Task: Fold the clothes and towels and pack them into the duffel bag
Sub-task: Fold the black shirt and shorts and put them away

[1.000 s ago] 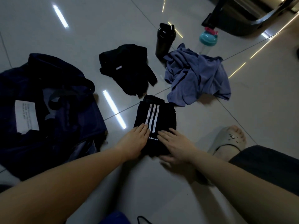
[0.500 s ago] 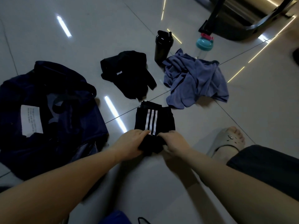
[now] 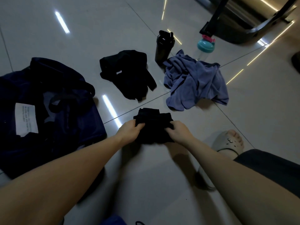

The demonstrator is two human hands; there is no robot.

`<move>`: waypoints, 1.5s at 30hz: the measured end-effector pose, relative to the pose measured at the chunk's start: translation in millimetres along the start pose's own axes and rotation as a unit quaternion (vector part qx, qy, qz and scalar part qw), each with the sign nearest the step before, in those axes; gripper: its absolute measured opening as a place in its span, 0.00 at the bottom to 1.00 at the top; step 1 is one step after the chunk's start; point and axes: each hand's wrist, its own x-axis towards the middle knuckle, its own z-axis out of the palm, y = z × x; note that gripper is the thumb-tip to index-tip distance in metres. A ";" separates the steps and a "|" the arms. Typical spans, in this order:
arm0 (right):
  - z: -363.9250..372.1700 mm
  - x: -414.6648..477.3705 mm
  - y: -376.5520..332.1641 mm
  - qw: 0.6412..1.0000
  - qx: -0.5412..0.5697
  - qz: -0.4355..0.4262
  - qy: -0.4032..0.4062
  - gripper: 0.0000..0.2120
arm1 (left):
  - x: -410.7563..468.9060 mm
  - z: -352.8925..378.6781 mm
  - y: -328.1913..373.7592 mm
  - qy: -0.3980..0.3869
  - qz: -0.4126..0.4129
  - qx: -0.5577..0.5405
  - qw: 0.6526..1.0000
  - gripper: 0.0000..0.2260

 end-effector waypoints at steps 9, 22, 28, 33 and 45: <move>2.7 40.8 -7.8 0.995 -0.024 0.093 0.041 0.26 | 28.1 9.8 3.7 0.072 -0.105 0.030 0.991 0.25; -5.3 51.9 -11.7 0.962 -0.207 0.130 0.118 0.21 | 30.7 40.3 -8.0 0.079 0.249 0.442 0.858 0.33; 1.9 49.4 -7.3 0.937 -0.232 -0.202 0.168 0.24 | 41.0 31.1 4.8 0.031 0.210 0.436 0.874 0.35; 36.5 29.7 7.8 0.948 -0.255 -0.189 0.016 0.35 | 52.5 15.9 13.0 -0.033 0.166 0.353 0.920 0.37; 37.0 21.1 19.1 0.944 -0.244 -0.222 -0.017 0.31 | 25.4 31.5 34.1 -0.029 0.155 0.461 0.873 0.24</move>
